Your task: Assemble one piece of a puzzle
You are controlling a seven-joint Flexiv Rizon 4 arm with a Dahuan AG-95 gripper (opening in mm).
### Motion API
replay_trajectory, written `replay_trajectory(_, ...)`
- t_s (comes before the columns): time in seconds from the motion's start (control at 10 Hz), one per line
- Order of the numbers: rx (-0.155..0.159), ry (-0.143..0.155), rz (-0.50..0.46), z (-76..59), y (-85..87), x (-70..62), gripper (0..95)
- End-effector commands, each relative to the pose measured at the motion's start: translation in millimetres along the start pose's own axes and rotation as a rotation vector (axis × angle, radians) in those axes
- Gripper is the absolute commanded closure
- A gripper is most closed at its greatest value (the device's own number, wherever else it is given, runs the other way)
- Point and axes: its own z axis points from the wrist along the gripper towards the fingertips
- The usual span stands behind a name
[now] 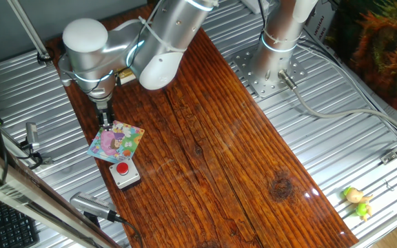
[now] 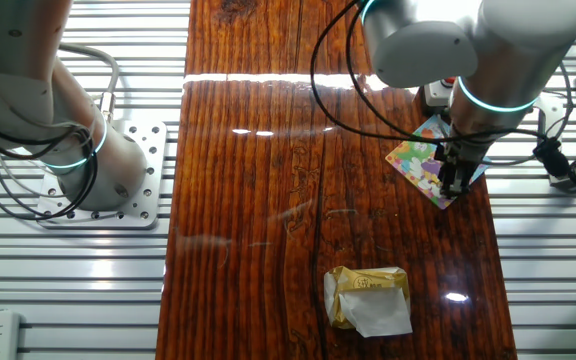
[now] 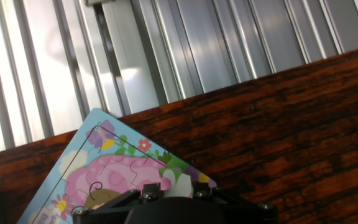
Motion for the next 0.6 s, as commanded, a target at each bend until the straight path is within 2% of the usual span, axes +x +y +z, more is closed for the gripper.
replay_trajectory(0.1, 0.000, 0.008, 0.000, -2.0, 0.1, 1.1, 95.0)
replay_trajectory(0.6, -0.003, 0.014, -0.011, -2.1, 0.1, 1.1, 95.0)
